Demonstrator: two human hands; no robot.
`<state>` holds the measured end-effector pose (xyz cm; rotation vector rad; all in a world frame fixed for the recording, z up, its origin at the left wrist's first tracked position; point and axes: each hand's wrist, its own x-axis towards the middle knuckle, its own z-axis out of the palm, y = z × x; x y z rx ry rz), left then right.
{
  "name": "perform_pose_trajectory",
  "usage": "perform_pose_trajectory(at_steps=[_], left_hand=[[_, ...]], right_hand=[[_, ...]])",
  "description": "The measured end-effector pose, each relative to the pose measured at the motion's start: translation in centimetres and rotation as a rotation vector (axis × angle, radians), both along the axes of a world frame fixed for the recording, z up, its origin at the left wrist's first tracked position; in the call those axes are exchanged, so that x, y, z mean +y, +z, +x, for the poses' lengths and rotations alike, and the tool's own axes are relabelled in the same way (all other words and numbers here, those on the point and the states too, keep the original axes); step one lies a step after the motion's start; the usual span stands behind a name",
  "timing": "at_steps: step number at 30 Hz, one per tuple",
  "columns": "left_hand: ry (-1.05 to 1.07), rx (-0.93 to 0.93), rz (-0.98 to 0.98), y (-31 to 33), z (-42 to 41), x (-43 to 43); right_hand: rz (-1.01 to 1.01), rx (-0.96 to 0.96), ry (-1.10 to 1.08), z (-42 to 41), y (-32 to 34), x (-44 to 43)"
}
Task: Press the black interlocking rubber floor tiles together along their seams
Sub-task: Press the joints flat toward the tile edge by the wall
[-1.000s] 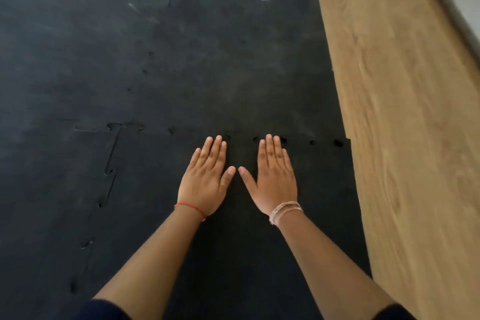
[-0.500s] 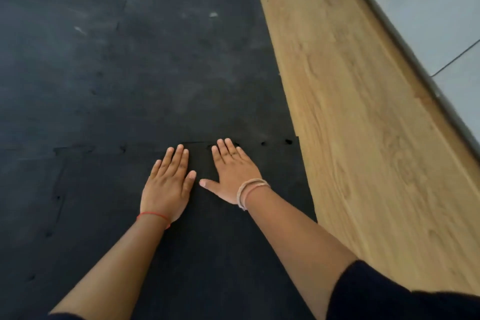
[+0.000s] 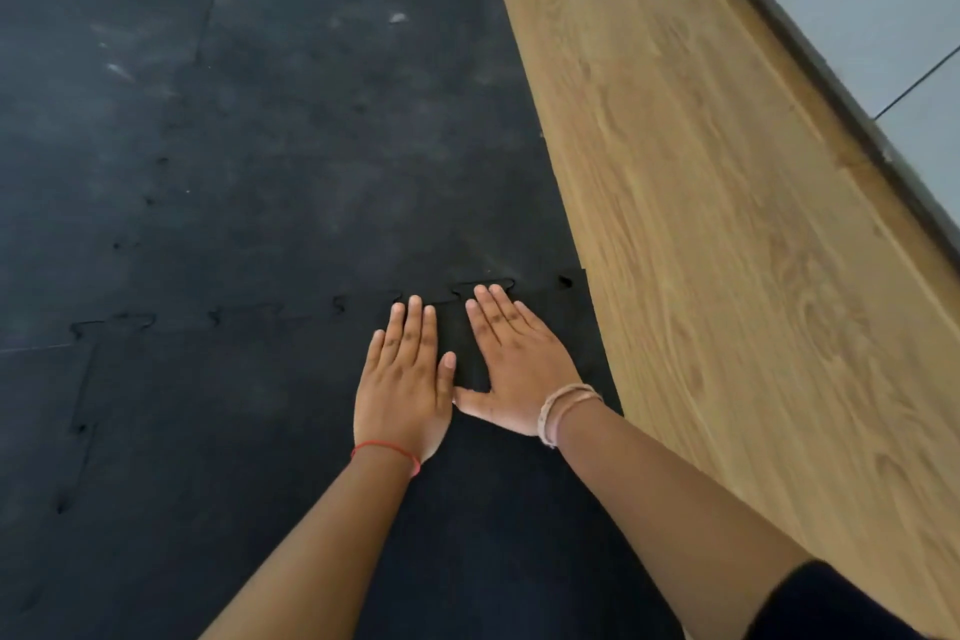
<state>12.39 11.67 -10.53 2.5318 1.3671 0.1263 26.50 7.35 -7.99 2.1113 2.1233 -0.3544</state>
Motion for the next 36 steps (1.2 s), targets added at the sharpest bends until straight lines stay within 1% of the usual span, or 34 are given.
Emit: perform_pose_trajectory(at_steps=[3,5,6,7,8,9,10,11,12,13,14,19,24,27,31,32,34,36], left_hand=[[0.004,0.018,-0.031,0.4,0.2,0.0],[0.009,0.029,-0.04,0.6,0.0,-0.2],[0.013,0.032,-0.037,0.6,-0.1,-0.2],[0.013,0.034,-0.031,0.6,-0.1,-0.1],[0.011,0.037,-0.027,0.5,-0.1,-0.2],[0.013,0.029,-0.025,0.4,0.0,-0.2],[0.012,0.009,-0.02,0.4,0.4,-0.2],[-0.01,-0.012,-0.016,0.4,1.0,-0.4],[-0.057,-0.029,-0.01,0.5,1.8,-0.6],[-0.115,-0.03,-0.008,0.7,2.6,-1.0],[-0.162,-0.024,-0.015,0.7,3.4,-1.4],[-0.176,-0.051,-0.018,0.1,5.1,-1.1],[-0.178,-0.015,-0.041,0.7,5.2,-1.1],[-0.18,0.018,-0.05,0.7,5.2,-0.9],[-0.22,-0.012,-0.091,0.7,4.2,-0.2],[-0.199,-0.018,-0.074,0.5,3.0,0.2],[-0.061,-0.036,-0.026,0.1,-0.6,0.7],[0.021,-0.033,-0.006,-0.1,-3.6,1.0]], right_hand=[[-0.159,-0.053,0.066,1.7,2.5,3.3],[-0.255,-0.039,0.125,3.2,3.8,4.4],[-0.252,-0.017,0.146,3.7,3.5,3.8],[-0.206,-0.006,0.148,3.8,2.6,2.5],[-0.116,0.002,0.103,3.4,1.4,0.6],[0.016,0.017,-0.018,2.8,0.1,-1.5],[0.107,0.024,-0.197,2.2,-0.9,-3.2],[0.156,0.041,-0.367,1.8,-1.6,-4.2],[0.164,0.064,-0.489,1.6,-2.0,-4.6],[0.157,0.071,-0.551,1.7,-2.0,-4.5],[0.154,0.062,-0.568,1.9,-2.0,-4.3],[0.12,0.02,-0.449,3.7,-2.0,-2.9],[0.109,0.062,-0.448,4.0,-2.1,-2.7],[0.099,0.026,-0.441,4.1,-2.0,-2.5],[0.098,-0.02,-0.451,2.7,-1.9,-2.5],[0.118,-0.001,-0.435,1.5,-2.0,-2.6],[0.157,0.023,-0.402,-1.5,-2.3,-2.7],[0.166,0.013,-0.428,-3.3,-2.6,-2.6]])
